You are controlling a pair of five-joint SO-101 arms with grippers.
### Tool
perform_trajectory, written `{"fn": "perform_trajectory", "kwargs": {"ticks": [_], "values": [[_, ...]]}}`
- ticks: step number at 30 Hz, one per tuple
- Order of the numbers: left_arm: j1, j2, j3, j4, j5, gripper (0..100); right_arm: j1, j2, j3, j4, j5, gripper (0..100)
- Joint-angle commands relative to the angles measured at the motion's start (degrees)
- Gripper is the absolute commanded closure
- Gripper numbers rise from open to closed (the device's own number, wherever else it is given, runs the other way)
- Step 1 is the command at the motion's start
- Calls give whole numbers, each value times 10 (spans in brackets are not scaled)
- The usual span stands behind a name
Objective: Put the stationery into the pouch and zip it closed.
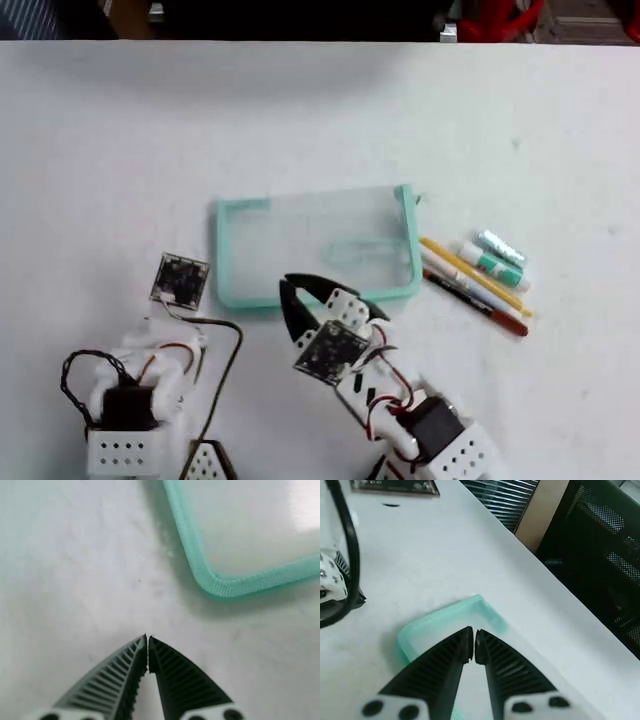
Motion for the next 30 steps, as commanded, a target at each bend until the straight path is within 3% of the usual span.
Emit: {"fn": "perform_trajectory", "kwargs": {"ticks": [1,7,12,16,19,24,30], "values": [[-49,-6,-3,2,-8,976,-7,-2,4,2,4,981],[-196,-7,-36,-72,-5,976,3,-4,4,44,5,981],[-204,-7,-49,-91,-7,969,127,-6,4,31,4,980],[-146,-7,-47,-109,-4,828,239,-5,4,0,5,978],[-88,-7,-20,-156,18,718,266,-5,4,3,1,921],[-67,-6,-35,-253,17,801,264,-2,4,15,1,822],[50,-4,-209,-138,63,842,264,-2,4,16,1,943]]}}
